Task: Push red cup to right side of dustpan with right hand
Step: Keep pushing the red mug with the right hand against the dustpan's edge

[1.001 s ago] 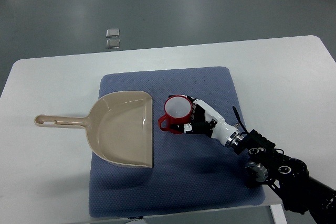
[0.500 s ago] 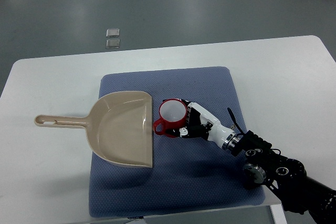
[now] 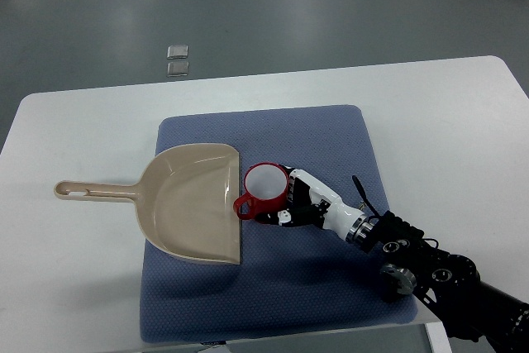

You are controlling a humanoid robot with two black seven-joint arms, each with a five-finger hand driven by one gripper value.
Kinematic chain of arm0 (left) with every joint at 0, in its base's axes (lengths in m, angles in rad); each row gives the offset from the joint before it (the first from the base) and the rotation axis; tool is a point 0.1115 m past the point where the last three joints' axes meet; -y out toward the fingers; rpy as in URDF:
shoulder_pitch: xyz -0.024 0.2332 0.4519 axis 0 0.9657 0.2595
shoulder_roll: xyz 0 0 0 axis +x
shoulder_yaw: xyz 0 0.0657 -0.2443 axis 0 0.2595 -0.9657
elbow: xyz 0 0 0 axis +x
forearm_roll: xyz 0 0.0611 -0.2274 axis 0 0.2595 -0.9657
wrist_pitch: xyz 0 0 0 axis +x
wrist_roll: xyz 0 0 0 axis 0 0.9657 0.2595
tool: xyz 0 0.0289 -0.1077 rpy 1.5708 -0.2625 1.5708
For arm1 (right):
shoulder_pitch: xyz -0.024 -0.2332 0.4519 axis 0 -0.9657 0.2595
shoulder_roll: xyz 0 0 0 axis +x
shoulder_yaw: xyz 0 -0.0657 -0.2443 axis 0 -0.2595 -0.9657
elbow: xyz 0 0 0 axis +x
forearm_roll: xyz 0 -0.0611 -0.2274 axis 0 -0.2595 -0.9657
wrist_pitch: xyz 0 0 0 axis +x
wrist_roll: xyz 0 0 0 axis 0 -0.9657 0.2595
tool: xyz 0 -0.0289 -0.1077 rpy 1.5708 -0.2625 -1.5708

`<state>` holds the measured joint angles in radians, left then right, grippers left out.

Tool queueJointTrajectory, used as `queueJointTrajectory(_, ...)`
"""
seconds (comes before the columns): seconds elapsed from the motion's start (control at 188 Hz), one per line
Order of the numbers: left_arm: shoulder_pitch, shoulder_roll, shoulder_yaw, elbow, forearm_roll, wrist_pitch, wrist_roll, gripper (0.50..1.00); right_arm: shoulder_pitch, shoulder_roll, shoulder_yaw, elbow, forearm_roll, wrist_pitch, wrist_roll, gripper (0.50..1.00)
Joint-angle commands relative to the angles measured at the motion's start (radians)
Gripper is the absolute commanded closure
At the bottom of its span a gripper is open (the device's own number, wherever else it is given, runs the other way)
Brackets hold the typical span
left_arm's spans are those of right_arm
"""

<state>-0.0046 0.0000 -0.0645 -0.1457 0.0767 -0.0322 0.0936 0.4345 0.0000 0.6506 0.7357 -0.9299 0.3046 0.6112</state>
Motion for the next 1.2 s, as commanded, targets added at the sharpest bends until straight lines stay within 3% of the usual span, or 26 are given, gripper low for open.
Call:
queueJointTrajectory(0.0, 0.000, 0.000, 0.000, 0.000, 0.000, 0.000, 0.000, 0.500, 0.003, 0.000, 0.000, 0.005, -0.001, -0.002, 0.000, 0.570)
queueJointTrajectory(1.193, 0.000, 0.000, 0.000, 0.000, 0.000, 0.000, 0.000, 0.500, 0.012, 0.000, -0.045, 0.025, -0.001, -0.033, 0.000, 0.570)
